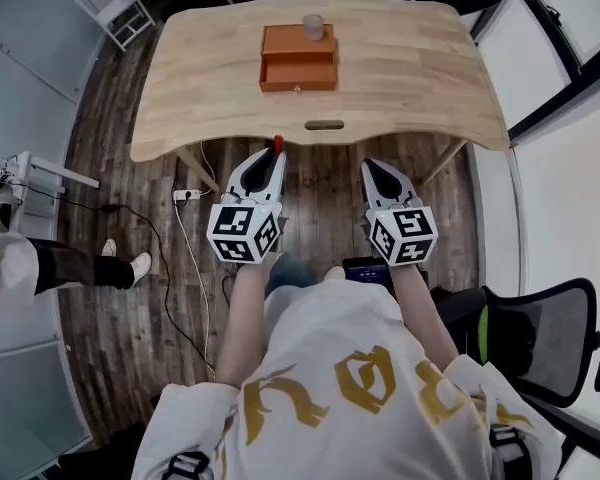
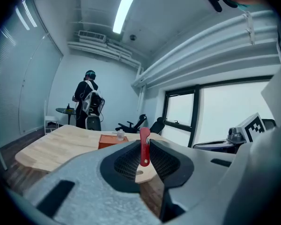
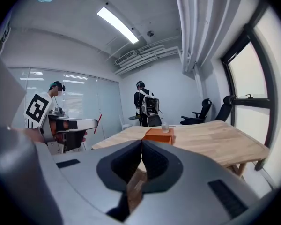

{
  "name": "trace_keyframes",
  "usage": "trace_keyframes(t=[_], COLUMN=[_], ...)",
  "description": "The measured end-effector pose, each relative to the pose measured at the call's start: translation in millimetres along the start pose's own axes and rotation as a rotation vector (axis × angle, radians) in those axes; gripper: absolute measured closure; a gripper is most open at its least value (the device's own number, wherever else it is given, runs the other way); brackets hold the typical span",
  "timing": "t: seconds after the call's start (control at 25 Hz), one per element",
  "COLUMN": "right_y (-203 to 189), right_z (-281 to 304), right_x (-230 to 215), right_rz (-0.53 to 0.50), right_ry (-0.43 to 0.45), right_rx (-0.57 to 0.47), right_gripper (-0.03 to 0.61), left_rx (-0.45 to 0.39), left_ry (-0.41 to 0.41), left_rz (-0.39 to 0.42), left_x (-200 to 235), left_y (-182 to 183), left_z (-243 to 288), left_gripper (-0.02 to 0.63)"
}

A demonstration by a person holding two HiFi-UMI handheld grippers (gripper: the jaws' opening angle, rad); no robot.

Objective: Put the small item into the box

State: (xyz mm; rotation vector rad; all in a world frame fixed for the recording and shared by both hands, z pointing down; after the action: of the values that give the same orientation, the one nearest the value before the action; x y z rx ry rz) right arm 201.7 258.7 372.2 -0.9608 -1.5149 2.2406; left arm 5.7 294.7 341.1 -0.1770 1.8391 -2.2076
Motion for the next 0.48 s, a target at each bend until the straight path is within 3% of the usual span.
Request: trace_keyframes(t=[0.24, 0.48], right_y=[1, 7], right_z=[6, 29], right_x=[-9, -32], right_rz=[0.010, 0.060], right_ry=[0.009, -0.025], right_rx=[0.006, -0.002], right_gripper=[0.566, 0.566], left_rx=[0.001, -0.049], left_ry=[-0.006, -0.032], left_rz=[0.016, 0.041], left_x=[-7, 3], left_y=[-1, 5], left_z=[9, 41], left_gripper=[0.555, 0.555])
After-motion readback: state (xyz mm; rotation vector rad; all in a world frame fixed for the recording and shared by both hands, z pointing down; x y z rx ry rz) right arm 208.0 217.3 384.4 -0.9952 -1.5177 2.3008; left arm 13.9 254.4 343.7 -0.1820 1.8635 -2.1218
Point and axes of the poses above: the fingertips, and each gripper's own axes: z forward along the fingers, x to its left, y out of its top, the point moved 4 cm from there along -z, backward along the fingers, and after that the axes turned 13 degrees about z, right-handed, at the moved point
